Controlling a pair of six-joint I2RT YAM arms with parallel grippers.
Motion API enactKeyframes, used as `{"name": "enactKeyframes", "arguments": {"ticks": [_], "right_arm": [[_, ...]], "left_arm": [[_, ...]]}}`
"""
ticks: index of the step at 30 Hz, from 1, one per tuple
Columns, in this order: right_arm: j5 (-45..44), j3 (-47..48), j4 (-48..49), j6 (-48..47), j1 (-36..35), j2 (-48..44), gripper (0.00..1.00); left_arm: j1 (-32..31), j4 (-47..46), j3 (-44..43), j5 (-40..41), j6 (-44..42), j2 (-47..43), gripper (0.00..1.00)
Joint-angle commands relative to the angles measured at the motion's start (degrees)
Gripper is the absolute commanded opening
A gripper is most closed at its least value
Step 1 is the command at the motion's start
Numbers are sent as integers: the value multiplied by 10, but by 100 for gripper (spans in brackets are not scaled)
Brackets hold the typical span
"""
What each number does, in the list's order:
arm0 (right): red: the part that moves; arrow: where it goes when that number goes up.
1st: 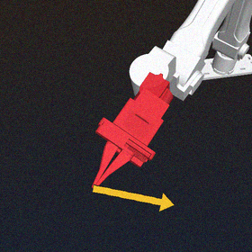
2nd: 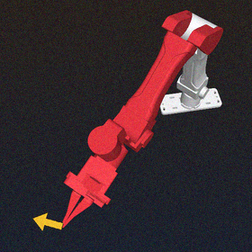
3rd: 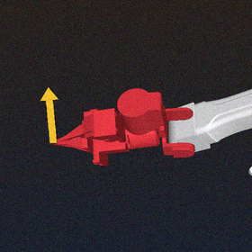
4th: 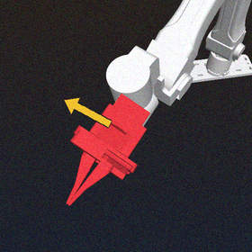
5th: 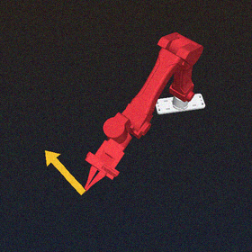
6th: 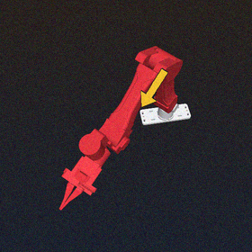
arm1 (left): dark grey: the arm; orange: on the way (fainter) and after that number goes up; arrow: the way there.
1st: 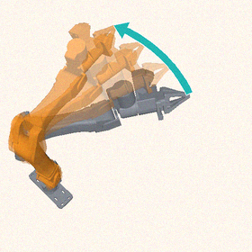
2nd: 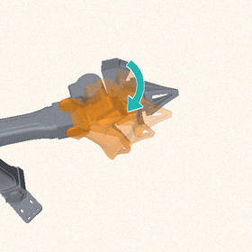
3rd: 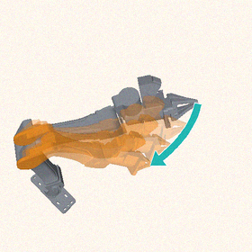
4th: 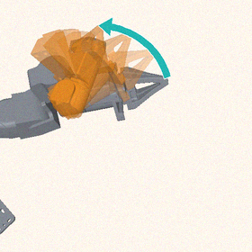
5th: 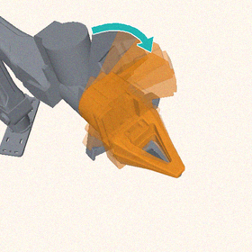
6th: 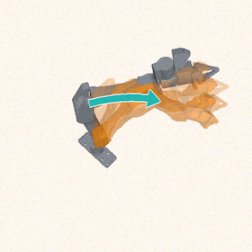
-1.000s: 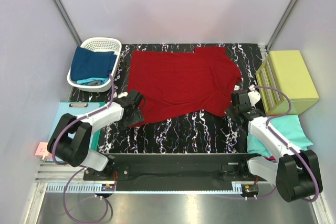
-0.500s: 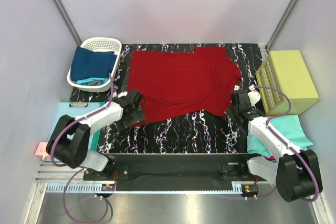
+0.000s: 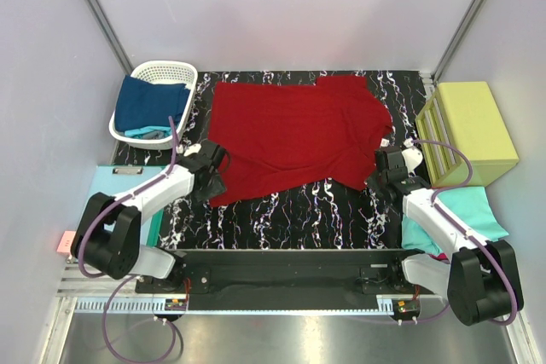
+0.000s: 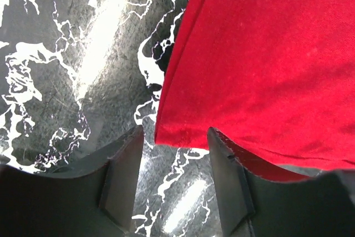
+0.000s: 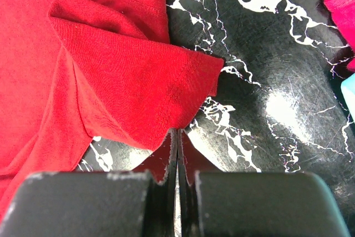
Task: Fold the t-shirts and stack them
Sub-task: Grap the side of the flattened tshirt closest away from the robot with both arms
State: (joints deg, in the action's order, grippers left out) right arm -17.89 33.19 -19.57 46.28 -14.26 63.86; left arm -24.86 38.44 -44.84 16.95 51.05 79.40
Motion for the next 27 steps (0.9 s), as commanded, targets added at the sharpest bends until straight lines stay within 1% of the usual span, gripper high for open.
{"name": "enactKeyframes", "arguments": {"ticks": [1, 2, 6, 22, 26, 27], "right_arm": [[-3, 10, 15, 0, -4, -3, 0], [-3, 9, 14, 0, -3, -3, 0], [-2, 9, 13, 1, -3, 0, 0], [-2, 13, 19, 0, -3, 10, 0], [-2, 13, 21, 0, -3, 12, 0], [-2, 13, 20, -1, -3, 14, 0]], "left_arm": [[7, -35, 10, 15, -5, 13, 51], [9, -41, 12, 16, -9, 15, 49], [18, -51, 15, 10, -15, 25, 38], [21, -59, 19, -2, -17, 41, 21], [21, -59, 20, -3, -17, 43, 15], [21, -61, 21, -5, -17, 43, 10]]}}
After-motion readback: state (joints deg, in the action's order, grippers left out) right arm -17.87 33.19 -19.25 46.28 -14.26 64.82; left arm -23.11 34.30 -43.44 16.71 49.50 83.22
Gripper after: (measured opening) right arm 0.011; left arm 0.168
